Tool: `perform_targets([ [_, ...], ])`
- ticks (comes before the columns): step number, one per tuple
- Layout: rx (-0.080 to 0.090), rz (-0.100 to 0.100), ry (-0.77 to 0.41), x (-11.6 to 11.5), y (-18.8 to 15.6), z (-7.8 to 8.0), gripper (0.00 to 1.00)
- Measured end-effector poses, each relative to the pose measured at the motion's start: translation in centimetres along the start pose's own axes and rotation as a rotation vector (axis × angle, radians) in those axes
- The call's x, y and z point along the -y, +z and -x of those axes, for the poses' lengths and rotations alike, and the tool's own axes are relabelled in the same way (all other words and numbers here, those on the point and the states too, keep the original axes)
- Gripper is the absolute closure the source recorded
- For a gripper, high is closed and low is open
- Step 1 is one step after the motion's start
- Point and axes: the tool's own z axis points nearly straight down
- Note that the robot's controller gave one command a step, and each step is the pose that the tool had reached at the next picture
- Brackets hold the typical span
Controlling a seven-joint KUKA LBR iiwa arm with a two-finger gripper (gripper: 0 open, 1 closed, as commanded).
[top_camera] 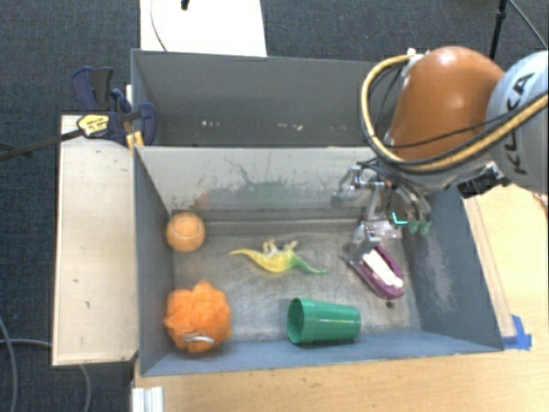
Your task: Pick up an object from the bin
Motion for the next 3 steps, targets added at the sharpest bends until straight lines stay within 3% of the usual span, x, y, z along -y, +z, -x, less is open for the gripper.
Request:
perform_targets([
  [2, 0.010, 0.000, 0.006, 0.0, -0.3, 0.2, 0.00],
  [3, 0.006, 0.000, -0.004, -2.4, 2.7, 0.7, 0.00],
])
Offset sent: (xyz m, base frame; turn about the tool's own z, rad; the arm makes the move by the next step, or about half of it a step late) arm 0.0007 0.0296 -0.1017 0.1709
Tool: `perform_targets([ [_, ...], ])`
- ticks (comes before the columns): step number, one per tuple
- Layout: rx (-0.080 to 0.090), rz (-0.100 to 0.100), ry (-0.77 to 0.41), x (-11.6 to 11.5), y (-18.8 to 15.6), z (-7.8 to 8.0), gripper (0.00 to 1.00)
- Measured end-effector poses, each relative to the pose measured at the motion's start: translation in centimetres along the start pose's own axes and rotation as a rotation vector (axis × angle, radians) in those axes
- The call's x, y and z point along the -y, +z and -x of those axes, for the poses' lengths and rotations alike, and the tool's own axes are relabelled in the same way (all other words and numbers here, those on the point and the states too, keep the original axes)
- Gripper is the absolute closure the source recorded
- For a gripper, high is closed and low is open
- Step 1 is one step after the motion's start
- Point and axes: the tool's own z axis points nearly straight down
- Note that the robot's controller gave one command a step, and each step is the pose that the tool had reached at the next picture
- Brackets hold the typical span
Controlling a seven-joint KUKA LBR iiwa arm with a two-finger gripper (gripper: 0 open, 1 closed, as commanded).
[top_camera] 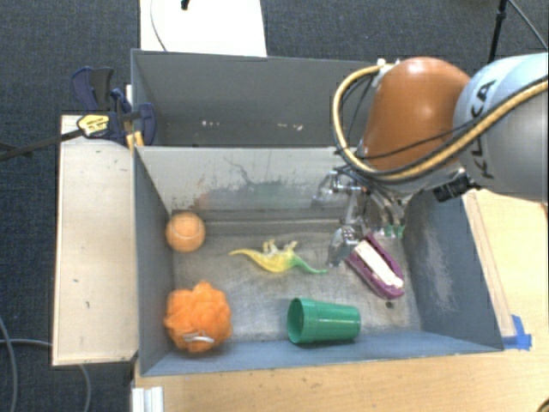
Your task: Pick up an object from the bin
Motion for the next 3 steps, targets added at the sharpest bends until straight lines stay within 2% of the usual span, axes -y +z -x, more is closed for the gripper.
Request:
perform_targets([
  [1, 0.003, 0.000, -0.093, 0.6, 3.5, 0.4, 0.00],
  [2, 0.000, 0.000, 0.157, 0.1, 5.8, 1.0, 0.00],
  [3, 0.002, 0.000, 0.036, -0.4, 8.6, 0.3, 0.00],
])
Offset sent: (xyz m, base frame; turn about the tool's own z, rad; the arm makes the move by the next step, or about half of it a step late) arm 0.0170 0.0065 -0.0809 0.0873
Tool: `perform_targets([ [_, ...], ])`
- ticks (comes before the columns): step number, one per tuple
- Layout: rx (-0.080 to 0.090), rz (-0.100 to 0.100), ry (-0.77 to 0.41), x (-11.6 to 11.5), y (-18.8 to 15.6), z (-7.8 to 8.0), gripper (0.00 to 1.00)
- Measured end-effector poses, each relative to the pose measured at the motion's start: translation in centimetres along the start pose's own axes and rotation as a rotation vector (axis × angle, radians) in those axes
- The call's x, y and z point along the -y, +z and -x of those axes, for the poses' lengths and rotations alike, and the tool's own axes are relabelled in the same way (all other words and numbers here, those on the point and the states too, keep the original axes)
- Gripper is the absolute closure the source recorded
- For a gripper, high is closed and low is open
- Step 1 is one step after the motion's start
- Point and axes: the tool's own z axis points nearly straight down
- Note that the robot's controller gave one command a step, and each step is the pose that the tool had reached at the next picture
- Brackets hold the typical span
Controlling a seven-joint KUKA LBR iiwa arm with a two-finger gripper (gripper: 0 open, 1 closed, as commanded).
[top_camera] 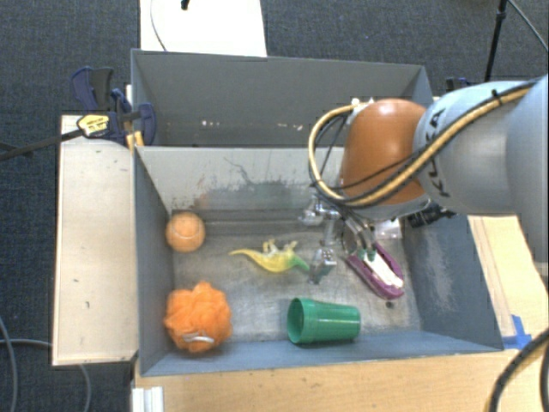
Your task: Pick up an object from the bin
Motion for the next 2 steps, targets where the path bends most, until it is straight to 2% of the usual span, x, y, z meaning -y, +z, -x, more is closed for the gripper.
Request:
perform_targets([
  [1, -0.002, 0.001, 0.055, -6.65, 4.22, -0.82, 1.00],
  [2, -0.002, 0.001, 0.055, -6.65, 4.23, -0.82, 1.00],
])
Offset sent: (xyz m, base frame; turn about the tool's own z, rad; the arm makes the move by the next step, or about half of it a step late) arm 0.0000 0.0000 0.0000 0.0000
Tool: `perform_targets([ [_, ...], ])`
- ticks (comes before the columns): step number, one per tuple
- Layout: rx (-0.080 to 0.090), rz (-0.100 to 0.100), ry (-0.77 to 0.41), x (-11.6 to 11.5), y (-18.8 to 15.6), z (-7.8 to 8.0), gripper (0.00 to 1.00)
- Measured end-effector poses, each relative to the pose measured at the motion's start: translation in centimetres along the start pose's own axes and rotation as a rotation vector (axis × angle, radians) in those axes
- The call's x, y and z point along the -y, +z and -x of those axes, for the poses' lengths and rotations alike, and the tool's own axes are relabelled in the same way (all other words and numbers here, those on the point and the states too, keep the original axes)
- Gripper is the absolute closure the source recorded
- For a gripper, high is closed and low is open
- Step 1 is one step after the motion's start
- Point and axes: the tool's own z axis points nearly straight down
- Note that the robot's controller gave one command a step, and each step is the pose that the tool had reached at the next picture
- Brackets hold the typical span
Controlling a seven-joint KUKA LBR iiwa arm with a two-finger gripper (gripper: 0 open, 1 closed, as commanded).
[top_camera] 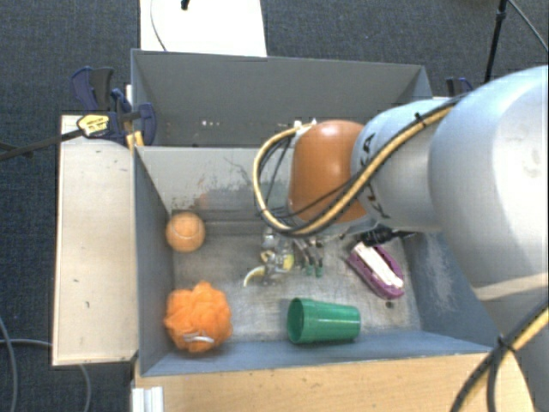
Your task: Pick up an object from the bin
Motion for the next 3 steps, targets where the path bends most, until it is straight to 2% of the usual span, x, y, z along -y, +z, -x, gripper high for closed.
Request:
perform_targets([
  [1, -0.001, -0.001, 0.026, -0.8, -9.5, -3.6, 1.00],
  [2, -0.001, -0.001, 0.025, -0.8, -9.5, -3.6, 1.00],
  [3, -0.006, -0.002, 0.039, 0.1, -13.7, -3.9, 1.00],
])
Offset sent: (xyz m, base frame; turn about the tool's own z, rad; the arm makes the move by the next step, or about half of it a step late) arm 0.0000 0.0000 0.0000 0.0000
